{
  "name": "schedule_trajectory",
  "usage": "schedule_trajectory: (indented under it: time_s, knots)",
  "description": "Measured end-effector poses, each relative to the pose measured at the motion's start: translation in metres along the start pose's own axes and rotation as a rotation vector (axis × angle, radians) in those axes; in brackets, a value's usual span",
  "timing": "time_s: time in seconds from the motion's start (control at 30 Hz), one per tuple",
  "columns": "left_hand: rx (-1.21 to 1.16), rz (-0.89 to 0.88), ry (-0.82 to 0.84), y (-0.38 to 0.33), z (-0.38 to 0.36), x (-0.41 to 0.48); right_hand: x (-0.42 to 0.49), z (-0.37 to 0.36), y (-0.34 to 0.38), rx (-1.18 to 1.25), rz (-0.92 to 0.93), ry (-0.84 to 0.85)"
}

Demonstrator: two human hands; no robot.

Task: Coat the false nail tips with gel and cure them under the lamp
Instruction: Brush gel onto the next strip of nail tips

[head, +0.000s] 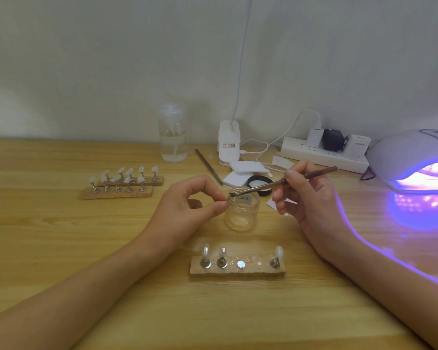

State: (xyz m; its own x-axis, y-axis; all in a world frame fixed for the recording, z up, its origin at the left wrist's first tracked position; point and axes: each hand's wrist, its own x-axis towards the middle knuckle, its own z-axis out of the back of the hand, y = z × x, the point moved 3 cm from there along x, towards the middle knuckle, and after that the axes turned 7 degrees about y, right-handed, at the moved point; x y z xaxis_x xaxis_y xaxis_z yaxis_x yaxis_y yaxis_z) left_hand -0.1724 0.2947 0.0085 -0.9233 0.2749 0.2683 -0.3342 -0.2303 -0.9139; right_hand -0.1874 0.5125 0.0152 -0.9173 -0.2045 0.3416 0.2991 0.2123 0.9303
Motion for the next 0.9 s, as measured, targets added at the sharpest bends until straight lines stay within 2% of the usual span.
schedule_trajectory:
  time_s: [0.1,0.27,0.43,0.6,0.73,0.9]
  knots:
    - [-0.012,-0.023,0.007,-0.0005,-0.0002,0.0003,0.0002,0.0038,-0.002,-0.031,-0.021,-0.069]
    - [0.013,-0.065,0.018,-0.0007,-0.0005,0.0001,-0.0001,0.0005,0.0011,0.021,0.013,0.007]
    - [0.007,-0.079,0.03,-0.0004,-0.0009,0.0005,0.0005,0.0041,-0.0022,0.006,-0.014,-0.068]
    - [0.015,-0.081,0.038,0.0001,-0.0004,0.0011,0.0003,0.0012,-0.0013,0.018,-0.01,0.013]
    - [0.012,-0.077,0.037,0.0005,-0.0005,0.0015,0.0011,0.0047,-0.0043,0.015,-0.034,-0.047]
    - [0.014,-0.081,0.039,0.001,-0.0004,0.0019,0.001,0.0008,-0.0019,0.032,-0.002,0.042]
